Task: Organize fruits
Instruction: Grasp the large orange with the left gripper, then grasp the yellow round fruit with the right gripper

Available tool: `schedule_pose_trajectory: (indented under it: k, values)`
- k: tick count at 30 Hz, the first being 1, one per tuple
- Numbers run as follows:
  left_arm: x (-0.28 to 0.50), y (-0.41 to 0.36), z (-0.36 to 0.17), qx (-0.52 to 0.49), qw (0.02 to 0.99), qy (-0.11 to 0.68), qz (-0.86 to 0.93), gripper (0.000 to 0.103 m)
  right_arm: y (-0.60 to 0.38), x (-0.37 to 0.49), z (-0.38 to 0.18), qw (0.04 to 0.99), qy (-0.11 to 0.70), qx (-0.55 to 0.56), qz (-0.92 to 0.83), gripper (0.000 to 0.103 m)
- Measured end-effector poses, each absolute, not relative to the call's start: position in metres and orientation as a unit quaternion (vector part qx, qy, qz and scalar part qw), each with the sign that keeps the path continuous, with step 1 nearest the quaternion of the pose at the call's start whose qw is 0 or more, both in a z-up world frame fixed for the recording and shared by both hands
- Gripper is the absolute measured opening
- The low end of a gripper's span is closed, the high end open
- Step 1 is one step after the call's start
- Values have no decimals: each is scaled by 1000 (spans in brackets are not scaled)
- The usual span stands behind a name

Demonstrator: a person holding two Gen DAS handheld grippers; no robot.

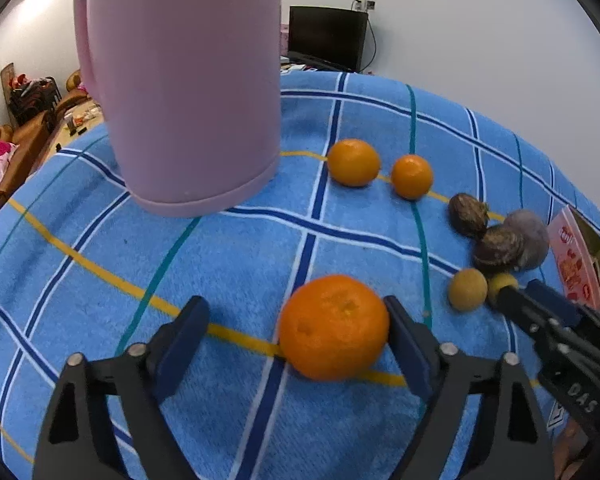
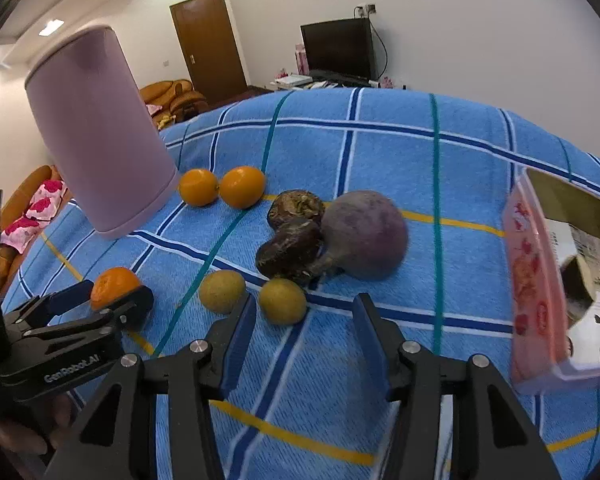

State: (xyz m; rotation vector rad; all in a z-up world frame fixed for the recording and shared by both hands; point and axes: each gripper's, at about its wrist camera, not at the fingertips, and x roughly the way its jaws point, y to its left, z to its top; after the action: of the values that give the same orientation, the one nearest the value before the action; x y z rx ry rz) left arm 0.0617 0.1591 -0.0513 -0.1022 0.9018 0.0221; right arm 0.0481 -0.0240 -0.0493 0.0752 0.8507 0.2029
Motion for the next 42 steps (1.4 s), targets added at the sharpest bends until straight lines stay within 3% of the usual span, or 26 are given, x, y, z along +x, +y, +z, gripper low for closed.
schedule_pose_trajectory:
  k: [6,7,13,18,31,42]
  values:
    - [64,154,-48,-49,902,429,-13,52,-15,62,-56,897,429,43,99,47]
    - [64,154,-48,-50,902,429,-17,50,-14,63,-56,896,431,43,100,47]
    - [63,154,-46,-59,903,425,-31,50,-15,61,-54,896,431,30,101,29]
    - [54,155,-39,-61,915,398,-20,50,-25,50,-51,900,420,51,108,28]
    - [34,155,-21,-60,942,330,21,50,-42,-4,-11,961,273,-26,26,28]
    - [18,119,-15,-49,951,307,4,50,-71,-26,1,969,246,-39,0,28]
